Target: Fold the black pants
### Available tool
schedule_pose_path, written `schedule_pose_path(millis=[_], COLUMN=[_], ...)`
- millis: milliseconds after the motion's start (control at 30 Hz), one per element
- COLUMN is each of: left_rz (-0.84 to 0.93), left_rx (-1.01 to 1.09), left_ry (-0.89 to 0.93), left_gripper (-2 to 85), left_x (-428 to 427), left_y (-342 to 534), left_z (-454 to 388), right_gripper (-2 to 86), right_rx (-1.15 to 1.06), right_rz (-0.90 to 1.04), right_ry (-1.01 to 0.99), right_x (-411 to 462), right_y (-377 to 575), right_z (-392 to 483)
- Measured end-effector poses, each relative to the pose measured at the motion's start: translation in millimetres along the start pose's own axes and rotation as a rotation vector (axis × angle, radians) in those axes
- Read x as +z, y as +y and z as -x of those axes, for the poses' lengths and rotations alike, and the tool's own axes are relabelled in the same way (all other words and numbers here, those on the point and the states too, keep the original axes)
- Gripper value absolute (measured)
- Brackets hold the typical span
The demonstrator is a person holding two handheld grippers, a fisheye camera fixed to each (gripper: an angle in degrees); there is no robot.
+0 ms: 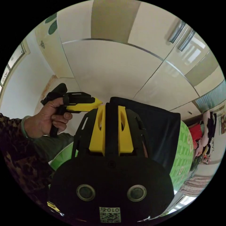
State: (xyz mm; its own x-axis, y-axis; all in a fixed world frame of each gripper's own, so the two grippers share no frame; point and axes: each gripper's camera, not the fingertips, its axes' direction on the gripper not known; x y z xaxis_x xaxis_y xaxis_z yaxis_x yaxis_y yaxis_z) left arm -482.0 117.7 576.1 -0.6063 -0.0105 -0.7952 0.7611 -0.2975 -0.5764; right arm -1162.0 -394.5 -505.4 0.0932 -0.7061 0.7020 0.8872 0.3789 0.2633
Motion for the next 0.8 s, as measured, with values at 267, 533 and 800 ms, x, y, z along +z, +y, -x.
schedule_pose_path(millis=[267,533,800], left_rz=[0.003,-0.021,-0.031], left_rx=[-0.023,-0.027,-0.021], left_ry=[0.048,0.082,0.100], left_gripper=[3.9,3.4,3.1], left_x=[-8.0,-25.9,-33.8], left_y=[-1.0,4.7,11.5], left_z=[-13.6,-24.7,-32.0], right_gripper=[5.5,4.3,4.4], right_rx=[0.003,0.087,0.095], right_rz=[0.055,-0.088,0.060], right_ry=[0.125,0.100,0.073], right_x=[37.1,-9.1,81.0], right_y=[-12.3,-0.5,-8.6], right_z=[54.7,60.4,81.1])
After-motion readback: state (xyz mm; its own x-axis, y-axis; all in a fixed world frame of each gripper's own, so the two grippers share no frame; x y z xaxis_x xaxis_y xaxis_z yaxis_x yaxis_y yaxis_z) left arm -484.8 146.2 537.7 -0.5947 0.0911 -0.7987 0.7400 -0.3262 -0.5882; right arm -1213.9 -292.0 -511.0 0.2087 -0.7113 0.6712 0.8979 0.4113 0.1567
